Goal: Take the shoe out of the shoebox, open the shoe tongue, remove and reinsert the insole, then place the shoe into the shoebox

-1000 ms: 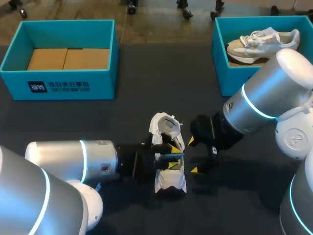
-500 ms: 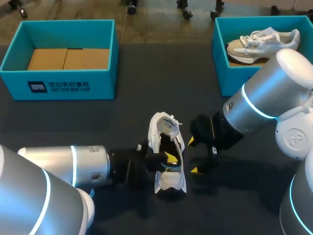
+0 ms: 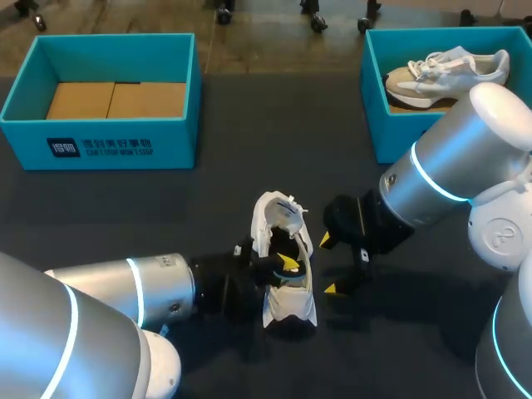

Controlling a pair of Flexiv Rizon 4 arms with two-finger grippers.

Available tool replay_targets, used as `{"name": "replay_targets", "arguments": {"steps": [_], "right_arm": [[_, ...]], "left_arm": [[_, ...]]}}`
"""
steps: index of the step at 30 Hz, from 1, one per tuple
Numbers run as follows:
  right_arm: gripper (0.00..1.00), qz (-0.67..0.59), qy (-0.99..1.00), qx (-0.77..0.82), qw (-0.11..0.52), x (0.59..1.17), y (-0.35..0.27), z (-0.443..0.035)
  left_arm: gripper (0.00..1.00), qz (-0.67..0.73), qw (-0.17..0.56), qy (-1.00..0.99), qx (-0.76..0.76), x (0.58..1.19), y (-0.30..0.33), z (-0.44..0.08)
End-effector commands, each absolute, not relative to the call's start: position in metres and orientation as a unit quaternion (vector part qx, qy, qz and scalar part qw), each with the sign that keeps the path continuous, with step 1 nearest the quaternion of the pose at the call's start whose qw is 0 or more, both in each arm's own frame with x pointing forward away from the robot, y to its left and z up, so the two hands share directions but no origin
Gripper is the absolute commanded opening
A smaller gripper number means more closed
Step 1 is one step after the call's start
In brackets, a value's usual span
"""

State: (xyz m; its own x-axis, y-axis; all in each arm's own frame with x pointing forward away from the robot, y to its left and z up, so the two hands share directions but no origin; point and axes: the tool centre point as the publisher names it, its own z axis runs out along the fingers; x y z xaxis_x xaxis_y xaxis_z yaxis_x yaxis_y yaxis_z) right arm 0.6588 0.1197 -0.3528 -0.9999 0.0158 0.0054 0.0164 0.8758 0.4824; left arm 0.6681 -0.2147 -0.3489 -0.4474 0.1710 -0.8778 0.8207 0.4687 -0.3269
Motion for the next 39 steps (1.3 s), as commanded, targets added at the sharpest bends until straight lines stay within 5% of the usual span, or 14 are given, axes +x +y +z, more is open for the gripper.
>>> {"name": "replay_targets", "arguments": {"steps": [1,4,6,8,17,24,27,39], "right_arm": [[1.0,-0.249,-0.969,-0.008,0.0,0.658,0.12,-0.353],[1.0,-0.249,-0.969,-0.008,0.0,0.658,0.12,-0.353],[1.0,-0.249,-0.969,-0.008,0.0,0.658,0.12,-0.353],[1.0,-0.249,-0.969,-0.008,0.0,0.658,0.12,-0.353],[1.0,-0.249,-0.969,-0.008,0.0,0.658,0.12,-0.353],[1.0,-0.249,-0.969,-0.008,0.0,0.658,0.12,-0.353],[1.0,-0.249,-0.969,-0.008,0.0,0.658,0.12,-0.353],[1.0,-0.249,-0.969,-0.008,0.0,0.658,0.12,-0.353]], "left_arm": [[0.0,-0.383,0.404,0.765,0.324,0.676,-0.229,-0.35],[0.0,-0.395,0.392,0.766,0.323,0.673,-0.227,-0.348],[0.31,-0.41,0.378,0.768,0.314,0.67,-0.223,-0.345],[0.37,-0.428,0.369,0.765,0.31,0.669,-0.22,-0.343],[0.41,-0.473,0.37,0.739,0.307,0.657,-0.21,-0.332],[0.33,-0.486,0.394,0.715,0.312,0.649,-0.215,-0.333],[0.0,-0.488,0.409,0.704,0.313,0.648,-0.217,-0.337],[0.0,-0.463,0.441,0.698,0.323,0.671,-0.226,-0.35]]}}
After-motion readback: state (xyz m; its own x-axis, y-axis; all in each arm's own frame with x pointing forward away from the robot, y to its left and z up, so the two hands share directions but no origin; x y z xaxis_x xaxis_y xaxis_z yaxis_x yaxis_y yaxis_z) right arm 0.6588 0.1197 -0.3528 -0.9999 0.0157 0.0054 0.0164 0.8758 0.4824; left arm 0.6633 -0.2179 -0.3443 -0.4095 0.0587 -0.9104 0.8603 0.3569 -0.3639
